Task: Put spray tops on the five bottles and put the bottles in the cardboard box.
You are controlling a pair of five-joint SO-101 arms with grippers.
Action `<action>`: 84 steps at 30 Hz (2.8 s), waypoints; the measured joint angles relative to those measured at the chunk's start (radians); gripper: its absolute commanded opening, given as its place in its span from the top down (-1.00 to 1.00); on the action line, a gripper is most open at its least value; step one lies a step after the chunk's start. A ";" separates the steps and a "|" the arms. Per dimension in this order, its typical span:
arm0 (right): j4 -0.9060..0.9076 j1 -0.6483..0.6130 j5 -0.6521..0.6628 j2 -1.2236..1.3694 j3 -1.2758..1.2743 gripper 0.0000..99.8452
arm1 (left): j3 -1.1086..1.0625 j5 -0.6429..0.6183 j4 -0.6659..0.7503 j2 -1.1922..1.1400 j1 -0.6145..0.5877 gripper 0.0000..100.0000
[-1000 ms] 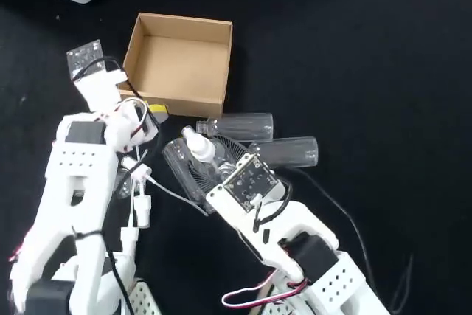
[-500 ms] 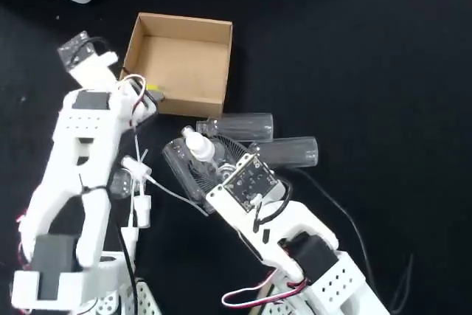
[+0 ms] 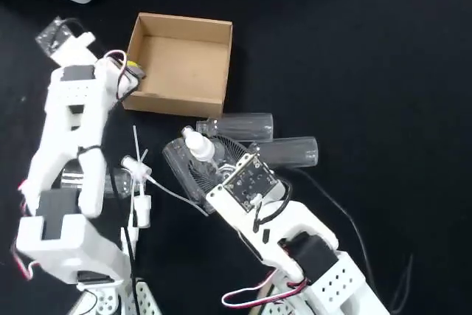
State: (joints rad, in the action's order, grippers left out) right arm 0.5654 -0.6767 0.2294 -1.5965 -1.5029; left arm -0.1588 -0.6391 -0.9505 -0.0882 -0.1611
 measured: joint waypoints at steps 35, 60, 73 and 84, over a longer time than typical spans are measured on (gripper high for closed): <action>0.084 0.235 -0.023 -0.003 0.052 0.90 | 0.040 -0.092 -0.123 -0.146 0.121 0.77; 0.049 0.425 -0.143 -0.003 0.054 0.90 | -0.058 -0.095 -0.358 0.103 0.301 0.33; 0.049 0.425 -0.143 -0.003 0.054 0.90 | -0.058 -0.207 -0.450 0.115 0.284 0.16; 0.049 0.425 -0.143 -0.003 0.054 0.90 | -0.021 -0.104 -0.451 0.115 0.118 0.22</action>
State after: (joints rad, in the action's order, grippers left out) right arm 0.6145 -0.2516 0.0867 -1.5996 -1.4492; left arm -0.1803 -0.7434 -1.4016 0.0269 -0.0430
